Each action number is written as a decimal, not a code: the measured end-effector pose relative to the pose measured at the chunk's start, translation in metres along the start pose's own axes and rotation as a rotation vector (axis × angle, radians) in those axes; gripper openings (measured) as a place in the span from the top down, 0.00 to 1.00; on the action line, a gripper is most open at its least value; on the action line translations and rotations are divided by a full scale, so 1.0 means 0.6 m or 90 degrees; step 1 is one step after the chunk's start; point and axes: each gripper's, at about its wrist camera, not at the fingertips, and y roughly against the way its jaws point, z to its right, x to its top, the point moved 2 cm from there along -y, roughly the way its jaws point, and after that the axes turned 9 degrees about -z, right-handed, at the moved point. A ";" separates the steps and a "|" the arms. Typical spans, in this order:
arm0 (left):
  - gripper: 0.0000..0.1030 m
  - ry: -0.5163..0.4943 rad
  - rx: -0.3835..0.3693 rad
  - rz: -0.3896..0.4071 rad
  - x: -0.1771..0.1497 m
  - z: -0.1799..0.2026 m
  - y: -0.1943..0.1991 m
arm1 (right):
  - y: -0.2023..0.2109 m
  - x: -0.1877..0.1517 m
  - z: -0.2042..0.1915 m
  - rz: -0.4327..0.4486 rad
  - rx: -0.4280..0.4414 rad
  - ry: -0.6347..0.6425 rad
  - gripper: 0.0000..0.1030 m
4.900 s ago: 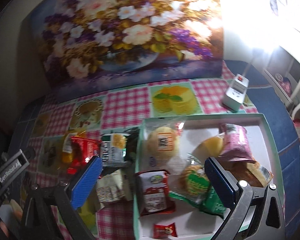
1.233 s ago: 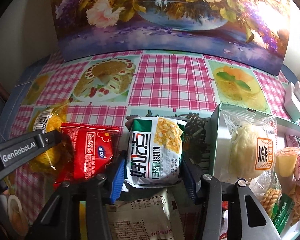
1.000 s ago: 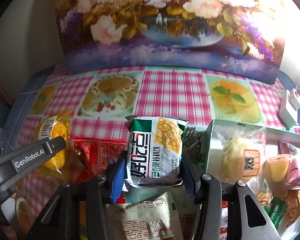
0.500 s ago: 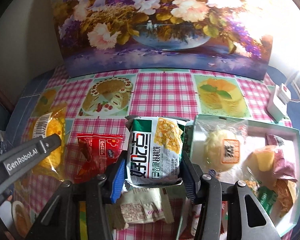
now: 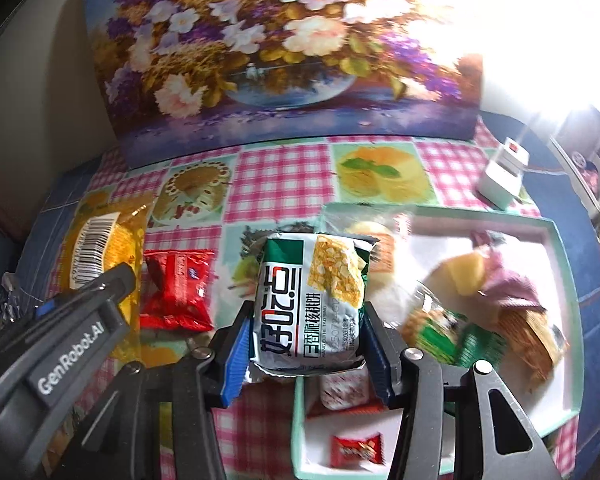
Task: Organize snacks
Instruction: 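Carry both packs into the tray, lower them and open both grippers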
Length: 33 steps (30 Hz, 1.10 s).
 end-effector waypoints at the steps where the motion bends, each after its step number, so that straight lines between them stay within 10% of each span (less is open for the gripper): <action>1: 0.58 -0.005 -0.005 0.002 -0.005 0.005 0.004 | 0.003 -0.004 0.007 -0.001 -0.002 -0.006 0.48; 19: 0.58 -0.118 -0.168 -0.073 -0.114 0.137 0.012 | 0.039 -0.070 0.186 -0.010 -0.063 -0.158 0.48; 33: 0.58 -0.191 -0.198 -0.119 -0.152 0.218 -0.005 | 0.019 -0.110 0.297 -0.049 -0.098 -0.268 0.48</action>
